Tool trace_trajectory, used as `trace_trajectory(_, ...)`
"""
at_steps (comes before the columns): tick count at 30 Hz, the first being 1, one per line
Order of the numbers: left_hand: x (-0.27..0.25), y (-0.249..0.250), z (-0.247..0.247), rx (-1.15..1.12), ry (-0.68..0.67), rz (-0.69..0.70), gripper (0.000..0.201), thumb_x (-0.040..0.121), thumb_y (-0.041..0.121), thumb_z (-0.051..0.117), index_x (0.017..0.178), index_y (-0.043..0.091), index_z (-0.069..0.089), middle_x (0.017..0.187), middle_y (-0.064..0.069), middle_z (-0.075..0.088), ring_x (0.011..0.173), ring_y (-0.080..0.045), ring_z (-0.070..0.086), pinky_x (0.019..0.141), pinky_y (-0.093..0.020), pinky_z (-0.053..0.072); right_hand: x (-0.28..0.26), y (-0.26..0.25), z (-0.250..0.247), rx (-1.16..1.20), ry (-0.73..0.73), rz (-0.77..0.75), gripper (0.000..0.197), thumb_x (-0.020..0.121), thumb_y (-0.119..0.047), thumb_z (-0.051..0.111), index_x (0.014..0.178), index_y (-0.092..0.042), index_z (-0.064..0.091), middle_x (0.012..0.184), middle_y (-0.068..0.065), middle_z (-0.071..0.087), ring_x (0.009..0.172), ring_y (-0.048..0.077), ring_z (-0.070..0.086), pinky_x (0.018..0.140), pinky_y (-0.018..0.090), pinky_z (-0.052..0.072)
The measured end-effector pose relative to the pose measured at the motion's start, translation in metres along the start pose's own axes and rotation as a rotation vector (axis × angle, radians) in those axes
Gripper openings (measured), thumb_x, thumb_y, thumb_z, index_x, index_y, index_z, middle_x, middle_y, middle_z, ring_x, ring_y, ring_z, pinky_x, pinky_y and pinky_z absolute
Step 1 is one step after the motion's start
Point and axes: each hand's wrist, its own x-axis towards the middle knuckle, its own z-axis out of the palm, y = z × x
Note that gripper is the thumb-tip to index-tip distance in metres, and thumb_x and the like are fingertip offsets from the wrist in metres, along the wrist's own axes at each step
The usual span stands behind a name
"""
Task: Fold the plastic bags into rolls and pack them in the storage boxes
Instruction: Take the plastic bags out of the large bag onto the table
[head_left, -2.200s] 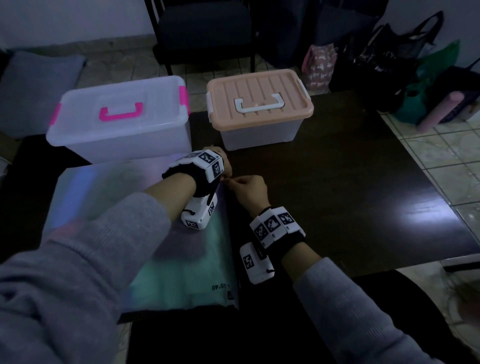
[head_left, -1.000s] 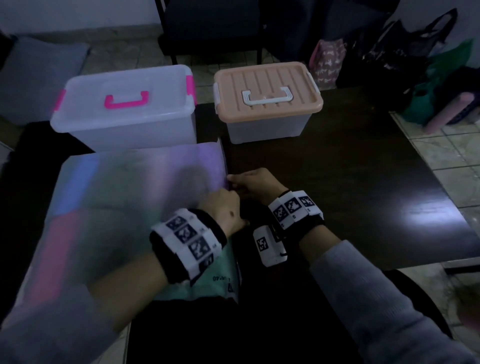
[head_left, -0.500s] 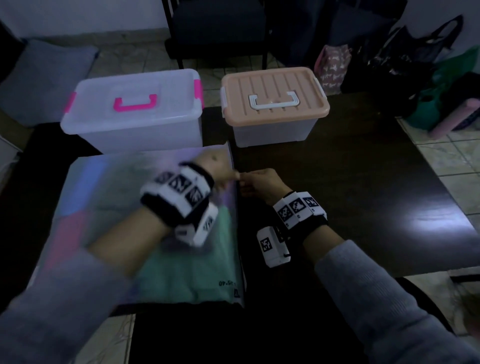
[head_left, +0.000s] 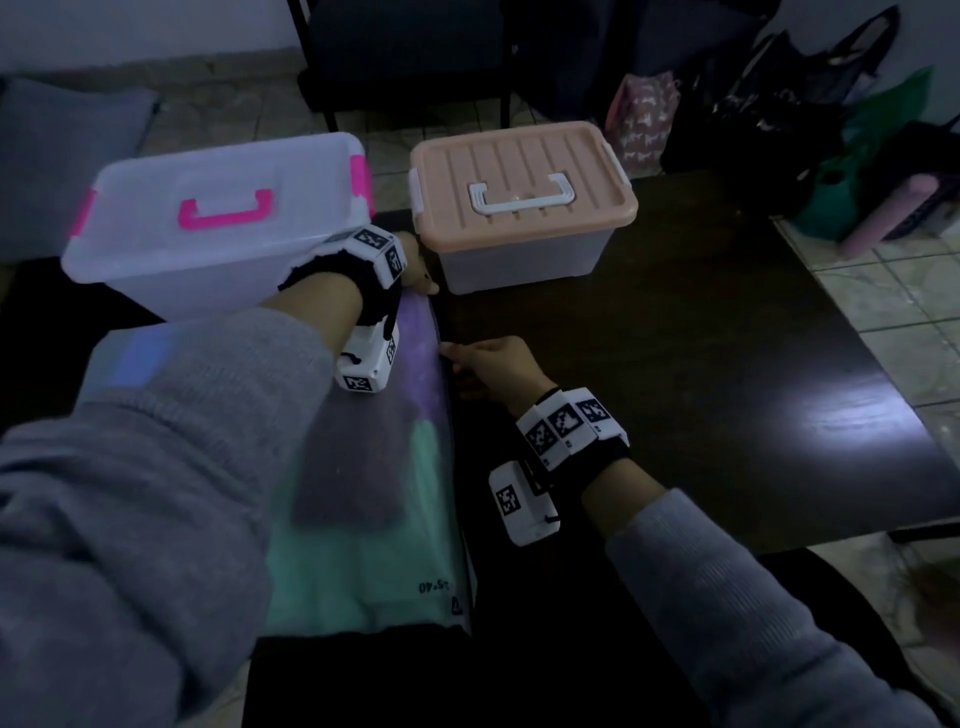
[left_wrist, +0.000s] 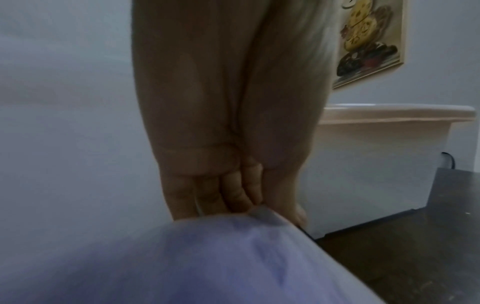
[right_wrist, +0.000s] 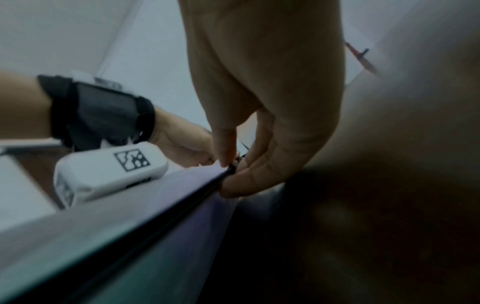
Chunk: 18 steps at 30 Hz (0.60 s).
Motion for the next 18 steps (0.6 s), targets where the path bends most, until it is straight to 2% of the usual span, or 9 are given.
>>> trace_trajectory(2, 0.001, -0.001, -0.001, -0.020, 0.013, 0.041, 0.036, 0.091, 0.019, 0.059, 0.120, -0.002, 0.059, 0.114, -0.018, 0.059, 0.095, -0.028, 0.055, 0.061, -0.019, 0.038, 0.001, 0.002, 0.000, -0.037, 0.004, -0.020, 0.018, 0.084, -0.023, 0.071, 0.076, -0.008, 0.064, 0.075, 0.003, 0.062, 0.064, 0.013, 0.059, 0.055, 0.022, 0.051)
trace_trajectory(4, 0.001, -0.004, -0.002, -0.033, 0.034, 0.056, 0.028, 0.091, 0.013, 0.059, 0.114, -0.003, 0.062, 0.096, -0.014, 0.060, 0.067, -0.017, 0.050, 0.041, -0.011, 0.034, -0.001, 0.003, -0.001, -0.043, -0.024, 0.007, 0.017, 0.083, -0.022, 0.071, 0.074, -0.010, 0.063, 0.074, 0.003, 0.061, 0.062, 0.013, 0.059, 0.057, 0.022, 0.052)
trace_trajectory(5, 0.001, -0.005, -0.001, -0.028, 0.050, 0.065, 0.023, 0.091, 0.012, 0.059, 0.108, -0.002, 0.063, 0.083, -0.009, 0.057, 0.059, -0.011, 0.043, 0.038, -0.011, 0.034, -0.003, 0.004, -0.002, -0.034, -0.041, 0.022, 0.017, 0.083, -0.021, 0.070, 0.074, -0.010, 0.063, 0.073, 0.003, 0.060, 0.062, 0.012, 0.059, 0.057, 0.022, 0.052)
trace_trajectory(6, 0.002, -0.006, -0.001, -0.007, 0.067, 0.070, 0.016, 0.091, 0.012, 0.059, 0.101, 0.001, 0.063, 0.072, -0.005, 0.052, 0.056, -0.010, 0.040, 0.040, -0.013, 0.034, -0.005, 0.005, -0.003, -0.018, -0.052, 0.028, 0.017, 0.084, -0.020, 0.070, 0.075, -0.009, 0.062, 0.073, 0.003, 0.060, 0.061, 0.012, 0.059, 0.057, 0.022, 0.053)
trace_trajectory(8, 0.006, -0.007, 0.002, 0.034, 0.107, 0.075, 0.011, 0.091, 0.017, 0.060, 0.090, 0.006, 0.058, 0.064, 0.003, 0.043, 0.057, -0.011, 0.040, 0.044, -0.018, 0.031, -0.008, 0.007, -0.006, 0.021, -0.061, 0.024, 0.017, 0.084, -0.020, 0.069, 0.076, -0.007, 0.062, 0.072, 0.003, 0.059, 0.060, 0.012, 0.058, 0.057, 0.020, 0.053)
trace_trajectory(11, 0.006, -0.005, 0.005, 0.011, 0.151, 0.067, 0.019, 0.090, 0.021, 0.062, 0.076, 0.011, 0.055, 0.064, 0.005, 0.040, 0.078, -0.019, 0.046, 0.046, -0.012, 0.026, -0.011, 0.009, -0.006, 0.034, -0.057, 0.013, 0.016, 0.085, -0.018, 0.069, 0.076, -0.007, 0.062, 0.072, 0.003, 0.059, 0.060, 0.012, 0.058, 0.056, 0.020, 0.053)
trace_trajectory(13, 0.005, -0.005, 0.006, 0.007, 0.159, 0.069, 0.032, 0.089, 0.022, 0.062, 0.063, 0.017, 0.046, 0.064, 0.007, 0.040, 0.082, -0.018, 0.045, 0.045, -0.012, 0.027, -0.011, 0.010, -0.002, 0.031, -0.042, 0.003, 0.016, 0.084, -0.017, 0.069, 0.074, -0.008, 0.062, 0.071, 0.003, 0.059, 0.059, 0.012, 0.057, 0.057, 0.022, 0.052)
trace_trajectory(15, 0.005, -0.004, 0.006, 0.007, 0.169, 0.066, 0.036, 0.089, 0.023, 0.063, 0.060, 0.019, 0.042, 0.064, 0.007, 0.039, 0.070, -0.014, 0.046, 0.045, -0.012, 0.027, -0.010, 0.012, 0.002, 0.041, -0.025, -0.007, 0.018, 0.084, -0.016, 0.070, 0.070, -0.010, 0.061, 0.069, 0.004, 0.059, 0.058, 0.013, 0.057, 0.058, 0.024, 0.051)
trace_trajectory(18, 0.004, -0.002, 0.007, 0.000, 0.181, 0.059, 0.038, 0.087, 0.020, 0.065, 0.058, 0.017, 0.040, 0.062, 0.005, 0.039, 0.051, -0.011, 0.038, 0.043, -0.009, 0.037, -0.012, 0.013, 0.003, 0.063, -0.028, -0.011, 0.019, 0.085, -0.016, 0.069, 0.069, -0.010, 0.061, 0.067, 0.004, 0.058, 0.058, 0.014, 0.056, 0.060, 0.024, 0.051)
